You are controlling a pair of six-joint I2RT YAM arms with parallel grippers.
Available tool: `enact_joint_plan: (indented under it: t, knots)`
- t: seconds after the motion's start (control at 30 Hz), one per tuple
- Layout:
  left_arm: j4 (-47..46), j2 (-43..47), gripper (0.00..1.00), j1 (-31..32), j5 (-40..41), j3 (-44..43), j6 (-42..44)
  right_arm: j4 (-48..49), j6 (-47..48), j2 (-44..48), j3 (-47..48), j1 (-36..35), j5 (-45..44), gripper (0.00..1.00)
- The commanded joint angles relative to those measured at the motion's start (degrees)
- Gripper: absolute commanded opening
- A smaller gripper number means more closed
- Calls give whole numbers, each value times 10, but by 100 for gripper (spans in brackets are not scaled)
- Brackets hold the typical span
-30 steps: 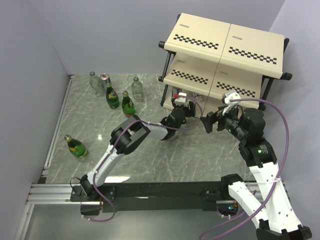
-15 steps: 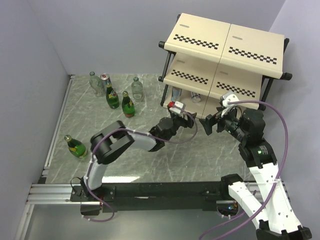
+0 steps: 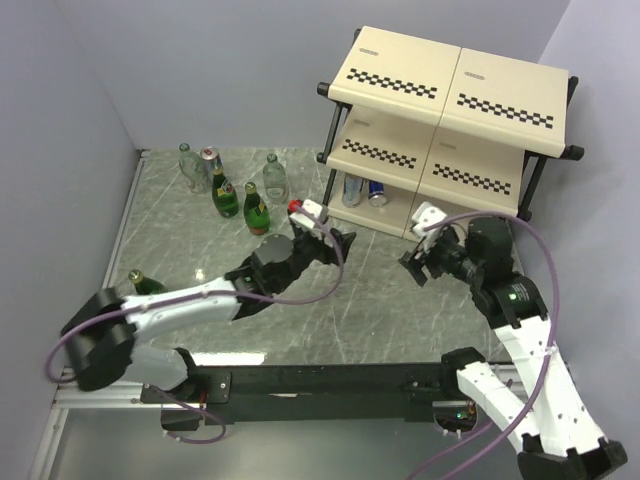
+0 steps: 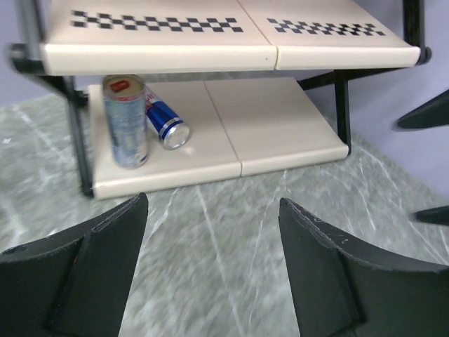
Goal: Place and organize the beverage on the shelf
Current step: Adjust the drink on the shelf.
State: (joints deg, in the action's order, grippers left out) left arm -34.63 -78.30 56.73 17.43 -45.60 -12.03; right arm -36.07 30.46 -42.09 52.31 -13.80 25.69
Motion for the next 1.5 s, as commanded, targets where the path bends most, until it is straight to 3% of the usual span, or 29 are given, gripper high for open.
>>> enact_joint_plan:
  t: [0.0, 0.13, 0.27, 0.37, 0.43, 0.63, 0.73, 0.9, 1.03, 1.2, 1.27, 1.47]
  knots:
    - [144, 111, 81, 0, 1, 12, 14, -36, 116, -28, -9, -64, -123, 80]
    - [270, 209, 81, -1, 3, 10, 27, 33, 152, -75, -50, -149, -249, 80]
    - [344, 278, 81, -1, 30, 3, 64, 134, 159, -139, -89, -178, -344, 80]
    - [399, 324, 81, -2, 59, 17, 96, 227, 219, -188, -110, -186, -411, 78]
    - [416, 353, 82, -1, 80, 37, 112, 266, 248, -206, -97, -178, -407, 78]
    - [412, 415, 82, -1, 103, 80, 146, 309, 165, -286, -38, -177, -383, 76]
    - [404, 428, 83, -1, 122, 91, 162, 419, 253, -326, -79, -182, -421, 77]
    - [417, 422, 82, -1, 108, 84, 164, 489, 454, -351, -118, -170, -379, 78]
    - [422, 420, 81, -1, 102, 82, 164, 465, 480, -387, -81, -157, -372, 78]
    - [419, 424, 81, -2, 94, 84, 163, 548, 522, -433, -118, -151, -405, 77]
    - [420, 422, 81, -1, 91, 83, 163, 546, 499, -436, -117, -152, -414, 76]
    - [421, 423, 81, -2, 88, 83, 164, 415, 240, -425, -31, -155, -413, 71]
